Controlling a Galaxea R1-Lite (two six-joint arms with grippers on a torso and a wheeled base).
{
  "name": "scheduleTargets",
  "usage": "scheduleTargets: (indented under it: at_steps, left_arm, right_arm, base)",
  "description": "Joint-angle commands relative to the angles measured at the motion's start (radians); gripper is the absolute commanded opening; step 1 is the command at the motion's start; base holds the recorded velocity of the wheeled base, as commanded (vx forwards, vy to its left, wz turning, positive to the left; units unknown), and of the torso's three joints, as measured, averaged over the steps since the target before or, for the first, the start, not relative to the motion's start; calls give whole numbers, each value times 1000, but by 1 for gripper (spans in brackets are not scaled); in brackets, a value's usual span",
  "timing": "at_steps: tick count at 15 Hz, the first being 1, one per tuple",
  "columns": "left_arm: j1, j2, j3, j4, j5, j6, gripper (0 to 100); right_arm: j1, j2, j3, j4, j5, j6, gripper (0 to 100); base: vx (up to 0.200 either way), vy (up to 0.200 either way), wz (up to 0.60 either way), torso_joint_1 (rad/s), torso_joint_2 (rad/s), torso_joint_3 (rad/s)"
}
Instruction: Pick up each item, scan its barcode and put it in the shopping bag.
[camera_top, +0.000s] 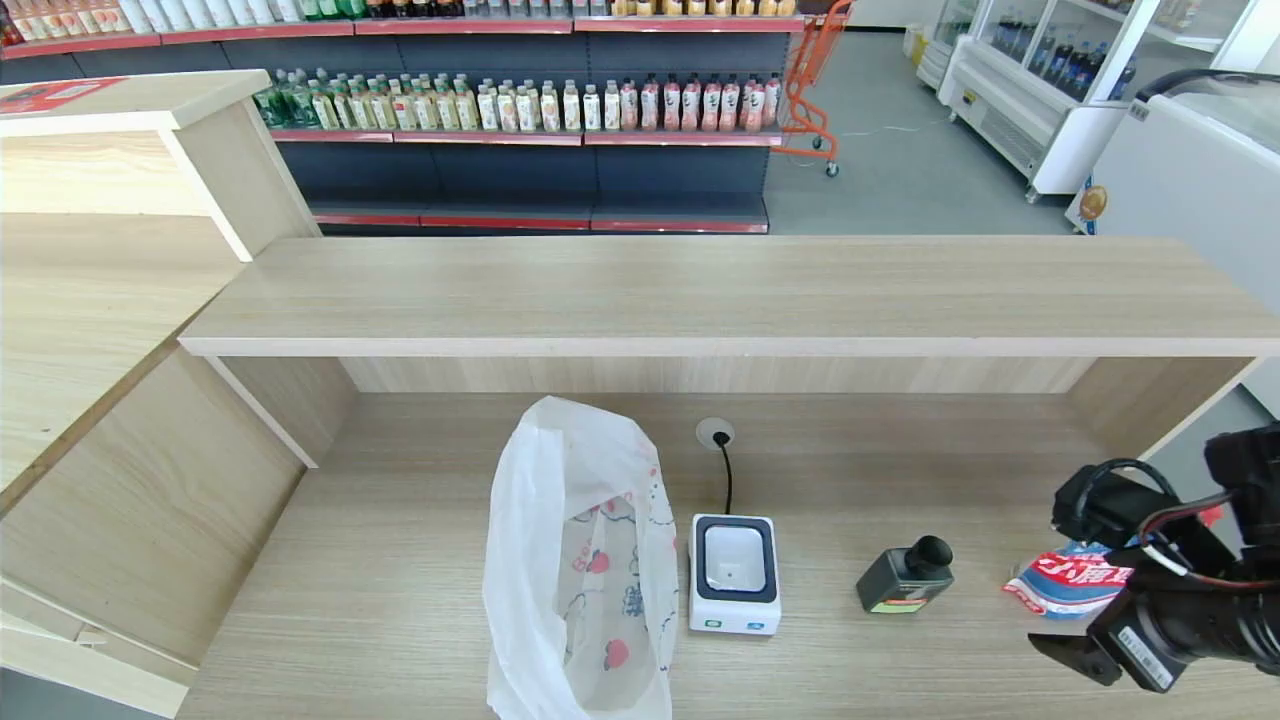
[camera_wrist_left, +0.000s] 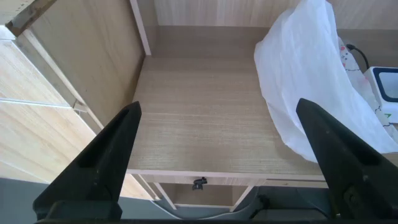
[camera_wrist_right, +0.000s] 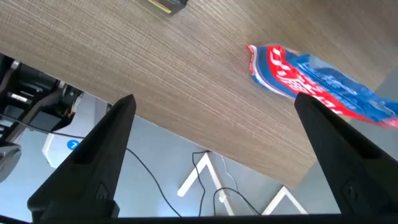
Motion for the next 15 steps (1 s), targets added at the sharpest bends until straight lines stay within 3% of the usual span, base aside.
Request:
scheduleTargets:
  at_steps: [1, 9, 15]
  left_arm:
    - [0, 1, 0, 0, 0, 0, 100]
    - [0, 1, 0, 0, 0, 0, 100]
    - [0, 1, 0, 0, 0, 0, 100]
  right_arm:
    - [3, 167, 39, -75, 51, -32, 100]
    - [1, 438, 34, -384, 189, -109, 100]
    - [23, 541, -43, -460, 251, -110, 100]
  base:
    - [0, 0, 0, 0, 0, 0]
    - [0, 0, 0, 0, 0, 0]
    - [0, 0, 0, 0, 0, 0]
